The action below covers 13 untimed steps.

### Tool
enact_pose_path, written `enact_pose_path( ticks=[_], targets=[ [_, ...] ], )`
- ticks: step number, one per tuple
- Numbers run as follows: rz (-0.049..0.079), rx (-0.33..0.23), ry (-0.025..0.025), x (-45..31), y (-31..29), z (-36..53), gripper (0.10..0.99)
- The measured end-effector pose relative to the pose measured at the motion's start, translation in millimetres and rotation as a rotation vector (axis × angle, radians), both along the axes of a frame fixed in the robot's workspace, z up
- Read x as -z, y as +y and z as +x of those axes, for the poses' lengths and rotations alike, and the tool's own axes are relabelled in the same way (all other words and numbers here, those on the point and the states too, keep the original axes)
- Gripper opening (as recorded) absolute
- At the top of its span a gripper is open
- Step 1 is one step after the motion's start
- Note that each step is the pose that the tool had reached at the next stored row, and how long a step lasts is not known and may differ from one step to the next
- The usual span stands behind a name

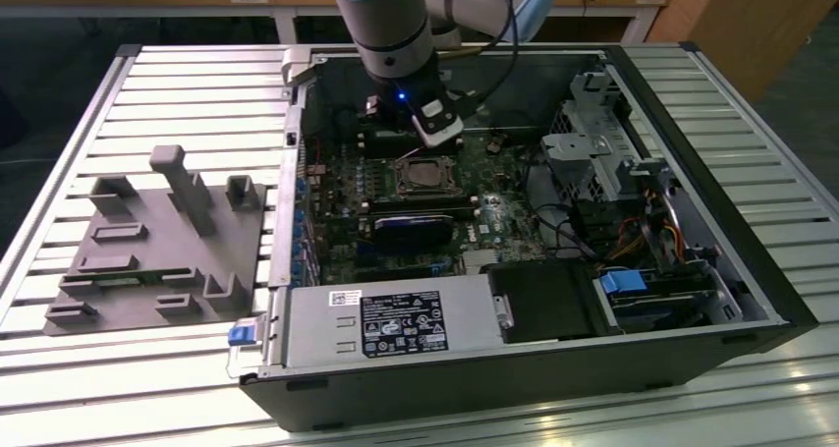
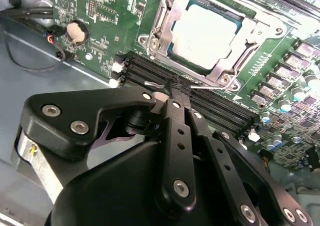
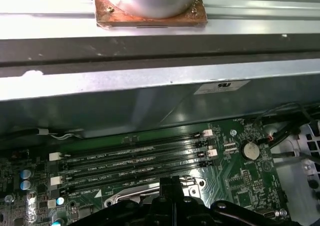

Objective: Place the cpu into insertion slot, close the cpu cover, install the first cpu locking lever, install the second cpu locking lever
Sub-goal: 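Install the first cpu locking lever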

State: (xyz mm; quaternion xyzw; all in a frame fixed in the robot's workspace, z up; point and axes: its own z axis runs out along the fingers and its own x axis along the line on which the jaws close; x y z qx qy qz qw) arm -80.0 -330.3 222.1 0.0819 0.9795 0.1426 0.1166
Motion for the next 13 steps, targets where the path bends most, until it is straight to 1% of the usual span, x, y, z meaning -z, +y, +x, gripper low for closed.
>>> enact_pose_path(
  ticks=[3,13],
  targets=[
    [-0.003,0.010,0.0001,1.3,1.3,0.0,0.106],
    [-0.003,0.041,0.0001,3.8,6.7,0.0,0.106]
  ],
)
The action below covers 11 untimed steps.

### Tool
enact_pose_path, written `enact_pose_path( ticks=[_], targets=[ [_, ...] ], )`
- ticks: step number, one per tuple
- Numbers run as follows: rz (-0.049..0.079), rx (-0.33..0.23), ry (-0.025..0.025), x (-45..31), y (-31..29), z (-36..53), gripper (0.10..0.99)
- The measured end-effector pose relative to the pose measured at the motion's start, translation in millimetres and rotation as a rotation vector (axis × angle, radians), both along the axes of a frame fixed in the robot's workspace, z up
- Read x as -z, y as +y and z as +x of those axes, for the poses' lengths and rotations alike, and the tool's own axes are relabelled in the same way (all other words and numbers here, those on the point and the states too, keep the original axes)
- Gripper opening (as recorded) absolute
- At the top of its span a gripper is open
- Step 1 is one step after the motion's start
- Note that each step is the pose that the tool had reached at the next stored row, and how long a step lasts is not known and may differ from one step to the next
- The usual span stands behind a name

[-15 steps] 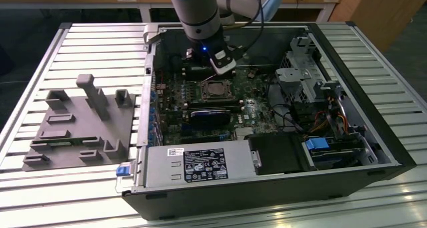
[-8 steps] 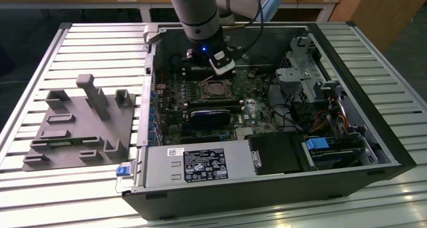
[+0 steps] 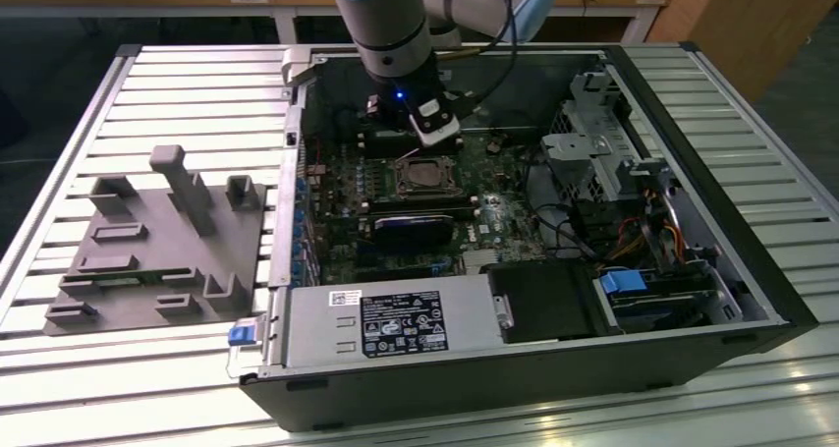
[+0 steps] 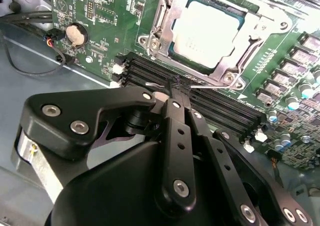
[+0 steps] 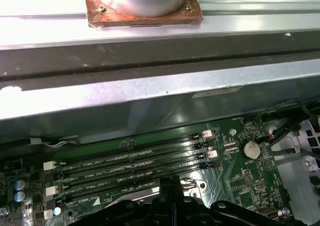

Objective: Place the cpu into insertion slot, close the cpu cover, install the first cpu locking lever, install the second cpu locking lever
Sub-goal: 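Install the first cpu locking lever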

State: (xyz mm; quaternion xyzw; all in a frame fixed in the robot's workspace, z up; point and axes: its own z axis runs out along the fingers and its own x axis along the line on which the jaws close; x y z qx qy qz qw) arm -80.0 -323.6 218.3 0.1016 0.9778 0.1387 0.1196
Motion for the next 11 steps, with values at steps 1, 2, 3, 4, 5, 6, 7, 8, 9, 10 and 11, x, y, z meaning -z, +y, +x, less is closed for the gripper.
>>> enact_pose_path(
  ticks=[1,2,3,4,5,6,7,8,9,10,11],
  targets=[
    [0.000,0.003,0.0000,0.3,0.6,0.0,0.106],
    [0.000,0.007,0.0000,0.6,1.3,0.0,0.106],
    [0.000,0.011,0.0001,0.9,1.9,0.0,0.106],
    [0.000,0.015,0.0000,1.2,2.5,0.0,0.106],
    [0.000,0.019,0.0000,1.5,3.1,0.0,0.106],
    [0.000,0.022,0.0001,1.7,3.6,0.0,0.106],
    [0.000,0.026,0.0000,2.0,4.1,0.0,0.106],
    [0.000,0.030,0.0001,2.2,4.7,0.0,0.106],
    [0.000,0.034,0.0001,2.4,5.3,-0.1,0.106],
    [0.000,0.037,0.0000,2.6,5.9,-0.2,0.106],
    [0.000,0.040,0.0000,2.8,6.3,-0.4,0.106]
  ],
)
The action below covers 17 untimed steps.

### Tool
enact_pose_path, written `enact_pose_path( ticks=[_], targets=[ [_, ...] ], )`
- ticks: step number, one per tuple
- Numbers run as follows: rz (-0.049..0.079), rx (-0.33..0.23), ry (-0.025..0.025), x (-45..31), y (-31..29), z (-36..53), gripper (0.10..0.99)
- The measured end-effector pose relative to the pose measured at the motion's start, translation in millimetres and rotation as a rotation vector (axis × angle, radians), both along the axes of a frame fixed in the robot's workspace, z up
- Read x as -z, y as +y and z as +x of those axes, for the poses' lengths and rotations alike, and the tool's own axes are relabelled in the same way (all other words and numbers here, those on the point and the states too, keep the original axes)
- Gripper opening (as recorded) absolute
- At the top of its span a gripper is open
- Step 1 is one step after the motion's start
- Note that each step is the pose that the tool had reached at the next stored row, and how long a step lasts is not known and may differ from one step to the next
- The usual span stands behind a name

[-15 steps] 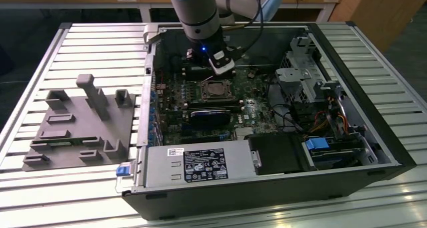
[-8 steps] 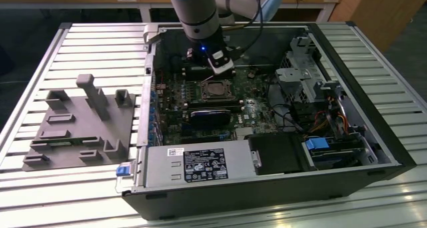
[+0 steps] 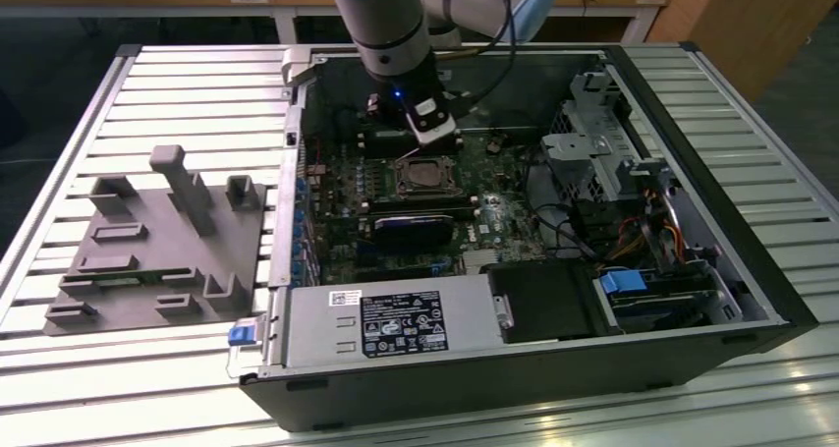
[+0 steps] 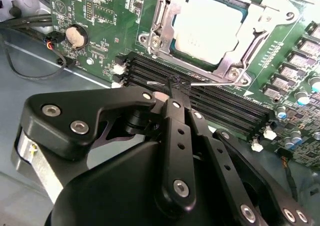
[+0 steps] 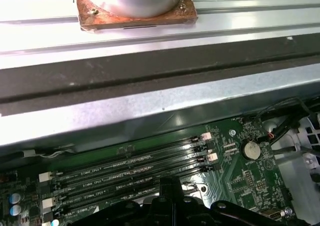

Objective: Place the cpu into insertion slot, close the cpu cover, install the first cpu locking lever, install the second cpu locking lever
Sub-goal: 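Install the first cpu locking lever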

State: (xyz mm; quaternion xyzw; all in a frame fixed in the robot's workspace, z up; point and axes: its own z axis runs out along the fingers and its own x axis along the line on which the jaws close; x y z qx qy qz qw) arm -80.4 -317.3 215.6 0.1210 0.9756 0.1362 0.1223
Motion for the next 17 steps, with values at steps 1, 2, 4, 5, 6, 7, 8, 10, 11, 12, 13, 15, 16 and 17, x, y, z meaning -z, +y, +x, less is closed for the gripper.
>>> enact_pose_path(
  ticks=[1,2,4,5,6,7,8,10,11,12,13,15,16,17],
  targets=[
    [0.000,0.002,-0.0001,0.3,0.3,-0.2,0.106],
    [0.000,0.004,-0.0001,0.6,0.4,-0.3,0.106],
    [0.000,0.007,-0.0004,1.9,0.5,-0.4,0.106],
    [0.000,0.008,-0.0008,2.8,0.6,-0.4,0.106],
    [0.000,0.009,-0.0013,3.6,0.7,-0.4,0.106],
    [0.000,0.010,-0.0020,4.5,0.7,-0.5,0.106],
    [0.000,0.011,-0.0030,5.2,0.8,-0.4,0.106],
    [-0.002,0.012,-0.0054,6.4,0.8,-0.5,0.106],
    [-0.004,0.013,-0.0067,6.9,0.9,-0.5,0.106],
    [-0.006,0.014,-0.0077,7.3,1.0,-0.5,0.106],
    [-0.008,0.014,-0.0084,7.7,1.2,-0.5,0.106],
    [-0.011,0.016,-0.0091,8.1,2.0,-0.5,0.106],
    [-0.011,0.017,-0.0092,8.3,2.6,-0.5,0.106],
    [-0.012,0.018,-0.0093,8.4,3.3,-0.4,0.106]
  ],
)
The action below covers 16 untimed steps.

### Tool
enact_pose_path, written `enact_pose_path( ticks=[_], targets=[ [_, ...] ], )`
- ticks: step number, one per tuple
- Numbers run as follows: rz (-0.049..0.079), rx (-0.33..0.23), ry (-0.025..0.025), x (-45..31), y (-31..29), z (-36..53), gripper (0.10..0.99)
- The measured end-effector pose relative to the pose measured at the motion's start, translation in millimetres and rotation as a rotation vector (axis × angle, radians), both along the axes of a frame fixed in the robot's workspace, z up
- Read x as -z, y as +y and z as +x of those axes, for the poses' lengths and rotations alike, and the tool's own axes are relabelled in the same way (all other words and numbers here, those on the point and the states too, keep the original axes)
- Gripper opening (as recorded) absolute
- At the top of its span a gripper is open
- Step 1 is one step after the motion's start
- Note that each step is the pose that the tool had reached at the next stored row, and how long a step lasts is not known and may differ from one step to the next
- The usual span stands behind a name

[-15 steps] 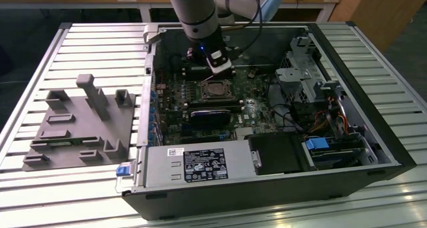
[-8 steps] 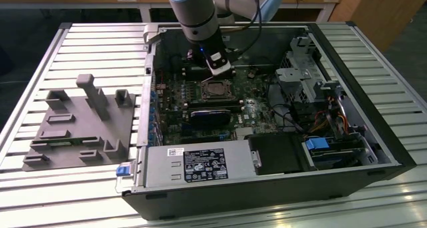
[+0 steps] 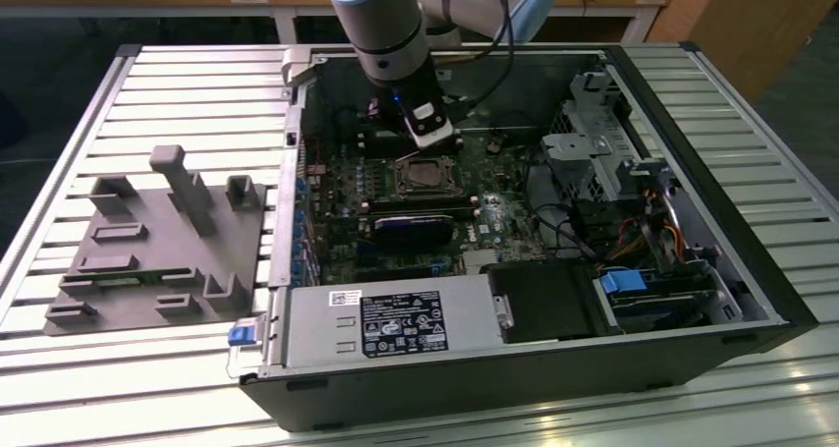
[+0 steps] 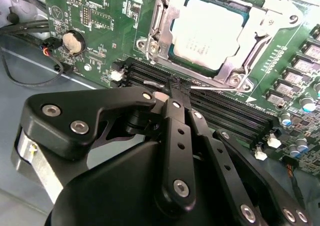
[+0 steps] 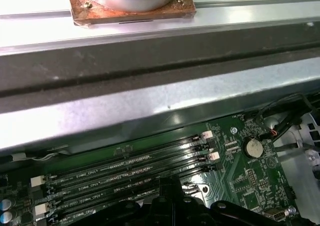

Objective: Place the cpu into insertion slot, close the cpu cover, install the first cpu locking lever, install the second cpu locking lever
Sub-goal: 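Install the first cpu locking lever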

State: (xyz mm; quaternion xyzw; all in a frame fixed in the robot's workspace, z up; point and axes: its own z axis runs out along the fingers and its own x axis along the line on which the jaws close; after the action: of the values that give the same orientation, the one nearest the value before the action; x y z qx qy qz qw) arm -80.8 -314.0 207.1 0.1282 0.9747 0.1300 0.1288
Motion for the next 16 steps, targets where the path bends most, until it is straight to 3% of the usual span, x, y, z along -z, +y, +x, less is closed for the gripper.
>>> enact_pose_path(
  ticks=[9,16],
  targets=[
    [-0.006,0.009,-0.0007,0.9,5.1,-0.2,0.106],
    [-0.022,0.020,-0.0028,3.2,6.8,-0.2,0.106]
  ],
)
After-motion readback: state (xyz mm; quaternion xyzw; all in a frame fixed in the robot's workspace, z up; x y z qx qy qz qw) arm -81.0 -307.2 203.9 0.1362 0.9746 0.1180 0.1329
